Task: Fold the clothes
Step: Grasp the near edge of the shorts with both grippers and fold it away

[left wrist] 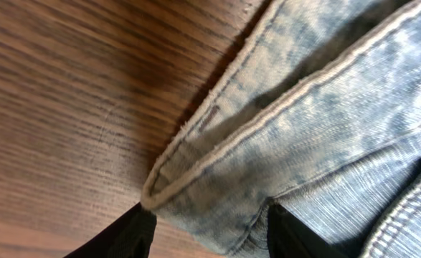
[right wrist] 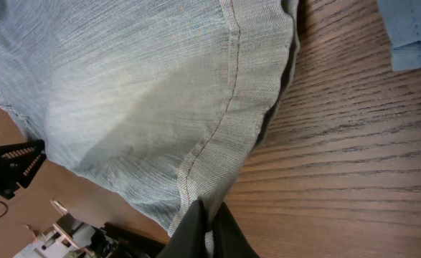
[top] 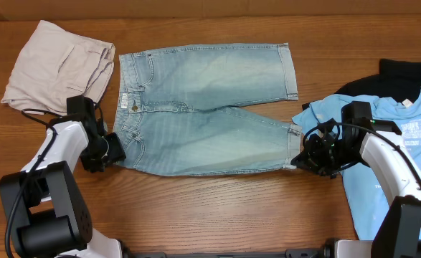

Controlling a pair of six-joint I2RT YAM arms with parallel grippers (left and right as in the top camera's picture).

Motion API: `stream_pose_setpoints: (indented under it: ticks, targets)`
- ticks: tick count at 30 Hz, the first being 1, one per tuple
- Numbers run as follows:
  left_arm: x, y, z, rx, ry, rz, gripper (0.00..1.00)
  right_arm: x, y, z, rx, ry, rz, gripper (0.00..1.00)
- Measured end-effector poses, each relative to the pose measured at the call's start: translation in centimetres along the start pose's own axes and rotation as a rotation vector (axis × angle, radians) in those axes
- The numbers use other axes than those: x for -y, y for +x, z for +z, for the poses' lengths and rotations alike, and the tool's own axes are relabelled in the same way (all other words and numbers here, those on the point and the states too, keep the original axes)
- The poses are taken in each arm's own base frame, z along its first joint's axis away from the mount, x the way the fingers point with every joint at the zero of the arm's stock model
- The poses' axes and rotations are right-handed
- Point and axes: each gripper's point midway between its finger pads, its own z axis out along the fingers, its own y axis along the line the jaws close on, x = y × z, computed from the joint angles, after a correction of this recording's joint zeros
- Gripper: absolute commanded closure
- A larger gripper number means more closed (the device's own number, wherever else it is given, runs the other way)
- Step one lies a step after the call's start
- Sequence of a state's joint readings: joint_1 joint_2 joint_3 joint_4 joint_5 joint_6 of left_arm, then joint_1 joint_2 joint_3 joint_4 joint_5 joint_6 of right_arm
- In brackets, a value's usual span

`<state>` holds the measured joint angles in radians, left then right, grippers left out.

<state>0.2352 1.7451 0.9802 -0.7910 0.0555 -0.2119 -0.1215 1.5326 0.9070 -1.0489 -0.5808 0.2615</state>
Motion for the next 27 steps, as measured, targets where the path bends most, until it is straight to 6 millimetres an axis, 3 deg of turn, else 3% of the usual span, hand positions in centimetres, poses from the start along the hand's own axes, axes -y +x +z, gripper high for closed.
stream_pose_setpoints:
  ticks: [3, 4, 10, 19, 23, 27]
  targets:
    - [-0.1, 0.2, 0.4, 0.009, 0.002, -0.006, 0.47, 0.0, 0.0, 0.0, 0.001, -0.001, 0.000, 0.96]
    - [-0.1, 0.3, 0.4, 0.013, 0.002, -0.007, 0.40, 0.0, 0.0, 0.0, 0.000, 0.000, 0.000, 0.96]
    - [-1.0, 1.2, 0.4, -0.014, -0.027, -0.055, 0.30, 0.1, 0.1, 0.0, -0.004, 0.003, -0.010, 0.96]
    - [-1.1, 0.9, -0.1, -0.030, 0.086, -0.135, 0.32, 0.1, 0.2, 0.0, -0.009, 0.004, -0.014, 0.96]
    - [-1.3, 0.6, -0.8, -0.010, 0.124, -0.157, 0.41, 0.1, 0.3, 0.0, -0.010, 0.004, -0.016, 0.96]
    - [-1.1, 0.3, -1.4, 0.004, 0.196, -0.140, 0.36, 0.1, 0.3, 0.0, -0.010, 0.005, -0.015, 0.96]
